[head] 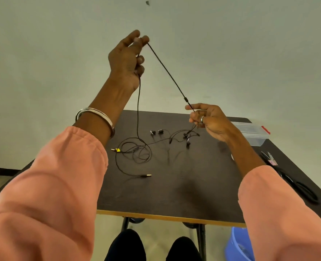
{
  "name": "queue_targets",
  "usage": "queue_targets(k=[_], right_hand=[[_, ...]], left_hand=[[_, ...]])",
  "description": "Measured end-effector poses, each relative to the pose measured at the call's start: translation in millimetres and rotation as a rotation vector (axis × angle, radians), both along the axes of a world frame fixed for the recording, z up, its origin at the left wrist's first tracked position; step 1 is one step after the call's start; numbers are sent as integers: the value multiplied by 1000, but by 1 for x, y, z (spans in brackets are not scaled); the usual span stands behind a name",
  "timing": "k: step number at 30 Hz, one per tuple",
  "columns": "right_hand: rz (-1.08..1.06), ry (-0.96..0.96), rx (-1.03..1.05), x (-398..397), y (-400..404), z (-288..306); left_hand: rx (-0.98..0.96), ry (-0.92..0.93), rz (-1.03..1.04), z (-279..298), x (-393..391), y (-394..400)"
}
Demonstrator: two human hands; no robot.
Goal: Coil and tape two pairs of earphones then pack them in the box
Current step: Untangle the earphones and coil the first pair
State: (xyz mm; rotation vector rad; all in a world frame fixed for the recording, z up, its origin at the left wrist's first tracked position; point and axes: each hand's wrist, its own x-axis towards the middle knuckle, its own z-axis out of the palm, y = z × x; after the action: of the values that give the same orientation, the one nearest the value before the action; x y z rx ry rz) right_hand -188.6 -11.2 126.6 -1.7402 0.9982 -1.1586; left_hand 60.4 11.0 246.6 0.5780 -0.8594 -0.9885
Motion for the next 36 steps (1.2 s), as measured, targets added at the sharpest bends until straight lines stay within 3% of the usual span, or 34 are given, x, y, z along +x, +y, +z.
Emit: queue_targets(k=[6, 7, 10, 16, 19, 22, 29, 36], right_hand=[[-232, 583, -141, -6, -21, 4], [-322, 578, -231, -3, -25, 13], [-480, 220, -437, 7, -32, 38], [-514, -27, -360, 14, -47, 65], [-479, 47, -357, 10, -49, 65], [-417, -71, -250, -1, -47, 56], [-250, 75, 1, -31, -29, -13], [-135, 49, 133, -45, -6, -60]], left_hand=[[87, 46, 89, -9, 15, -8], [103, 58, 91, -14, 15, -9], [152, 96, 95, -23, 18, -13], [211, 132, 90, -37, 25, -18], [221, 131, 92, -40, 31, -19], [223, 162, 96, -44, 36, -18], [172, 260, 109, -44, 41, -14], [105, 251, 115, -34, 28, -7]])
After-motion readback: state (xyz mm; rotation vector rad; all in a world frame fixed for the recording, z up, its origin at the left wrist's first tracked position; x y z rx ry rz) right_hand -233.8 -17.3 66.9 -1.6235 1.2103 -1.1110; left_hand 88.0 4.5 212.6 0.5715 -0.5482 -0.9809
